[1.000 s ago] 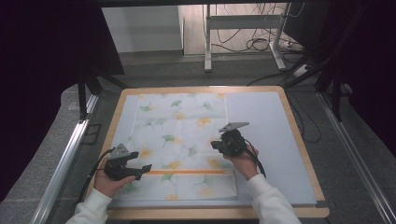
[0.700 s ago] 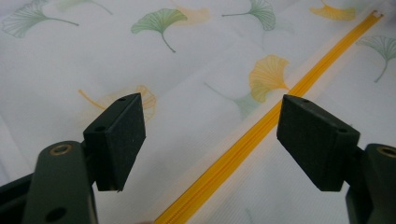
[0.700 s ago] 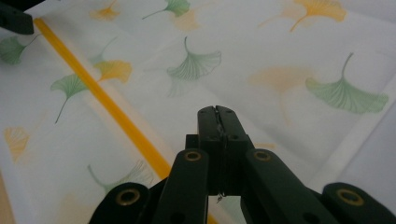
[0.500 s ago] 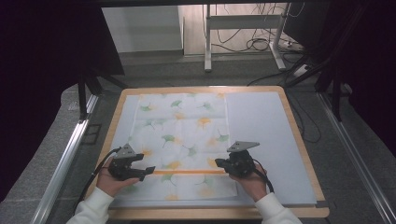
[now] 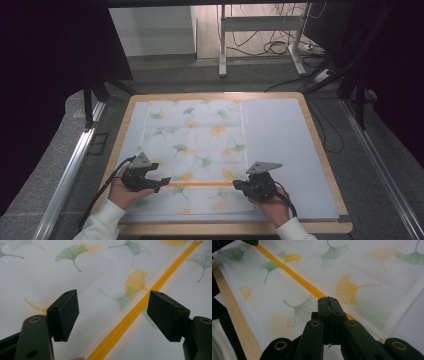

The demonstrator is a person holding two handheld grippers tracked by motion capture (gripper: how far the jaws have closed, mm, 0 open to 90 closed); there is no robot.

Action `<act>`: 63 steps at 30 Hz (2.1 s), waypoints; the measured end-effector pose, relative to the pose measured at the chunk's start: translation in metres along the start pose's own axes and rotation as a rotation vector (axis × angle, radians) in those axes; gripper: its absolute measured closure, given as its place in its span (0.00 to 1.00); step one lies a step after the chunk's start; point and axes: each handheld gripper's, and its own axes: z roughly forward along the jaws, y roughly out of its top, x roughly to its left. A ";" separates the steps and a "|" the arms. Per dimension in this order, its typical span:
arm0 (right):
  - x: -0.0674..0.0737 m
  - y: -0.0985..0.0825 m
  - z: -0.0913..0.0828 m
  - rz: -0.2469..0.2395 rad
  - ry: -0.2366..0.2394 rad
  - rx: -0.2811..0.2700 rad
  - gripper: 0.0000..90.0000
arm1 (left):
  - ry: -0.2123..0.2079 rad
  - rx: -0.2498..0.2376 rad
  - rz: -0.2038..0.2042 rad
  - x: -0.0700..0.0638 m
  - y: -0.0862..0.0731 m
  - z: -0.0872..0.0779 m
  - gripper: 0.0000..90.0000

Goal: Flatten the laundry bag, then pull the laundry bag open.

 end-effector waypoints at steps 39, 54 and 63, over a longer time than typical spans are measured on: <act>0.000 -0.032 -0.013 0.024 -0.044 0.082 0.98 | -0.126 0.022 0.101 -0.045 0.049 0.045 0.30; 0.001 -0.036 -0.011 0.023 -0.037 0.109 0.98 | -0.181 0.033 0.097 -0.052 0.057 0.056 0.33; 0.003 -0.036 -0.011 0.020 -0.039 0.105 0.98 | -0.197 0.055 0.135 -0.065 0.067 0.067 0.33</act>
